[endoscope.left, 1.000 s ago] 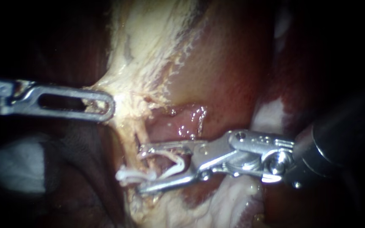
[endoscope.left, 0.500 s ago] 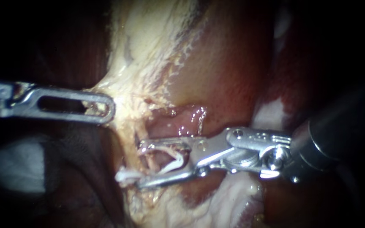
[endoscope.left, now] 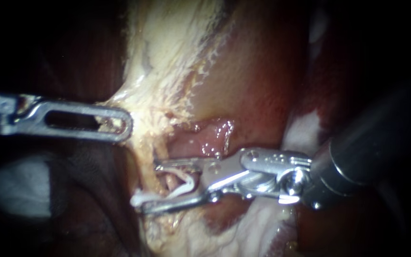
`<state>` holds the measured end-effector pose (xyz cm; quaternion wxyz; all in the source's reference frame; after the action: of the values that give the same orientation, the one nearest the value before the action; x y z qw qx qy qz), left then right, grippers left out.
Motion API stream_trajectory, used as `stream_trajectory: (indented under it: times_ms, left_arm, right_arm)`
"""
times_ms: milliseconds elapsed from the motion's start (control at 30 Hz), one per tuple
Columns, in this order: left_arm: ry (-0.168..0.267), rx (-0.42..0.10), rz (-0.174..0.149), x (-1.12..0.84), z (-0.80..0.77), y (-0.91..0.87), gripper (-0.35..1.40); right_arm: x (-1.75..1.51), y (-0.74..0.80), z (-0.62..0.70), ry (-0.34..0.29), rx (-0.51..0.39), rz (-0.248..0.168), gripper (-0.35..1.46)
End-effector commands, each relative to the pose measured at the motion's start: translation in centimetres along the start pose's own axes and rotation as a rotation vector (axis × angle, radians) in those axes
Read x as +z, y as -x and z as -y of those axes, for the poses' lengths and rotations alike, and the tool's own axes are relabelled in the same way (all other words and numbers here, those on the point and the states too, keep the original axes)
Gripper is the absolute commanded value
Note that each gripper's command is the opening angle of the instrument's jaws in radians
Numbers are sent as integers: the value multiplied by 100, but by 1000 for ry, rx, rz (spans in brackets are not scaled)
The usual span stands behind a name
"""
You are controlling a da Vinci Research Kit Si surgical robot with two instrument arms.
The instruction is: Clipping third clip left tube
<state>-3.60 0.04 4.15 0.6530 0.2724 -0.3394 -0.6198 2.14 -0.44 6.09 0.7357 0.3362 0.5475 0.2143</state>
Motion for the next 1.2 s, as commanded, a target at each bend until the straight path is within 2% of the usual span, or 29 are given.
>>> stream_trajectory:
  times_ms: [33, 300, 733, 933, 1200]
  left_arm:
    - [0, 0, 0, 0, 0, 0, -35]
    - [0, 0, 0, 0, 0, 0, -35]
    - [0, 0, 1, 2, 0, 0, -35]
    - [1, 0, 2, 4, 0, 0, -35]
    - [3, 0, 4, 5, 0, 0, -35]
  right_arm:
    - [2, 1, 0, -11, -1, 1, 56]
    - [2, 0, 1, -72, -7, -26, 56]
    - [11, -4, 0, -157, 31, -89, 56]
    - [21, -6, -3, -184, 46, -92, 56]
    - [34, -8, -5, -186, 42, -92, 56]
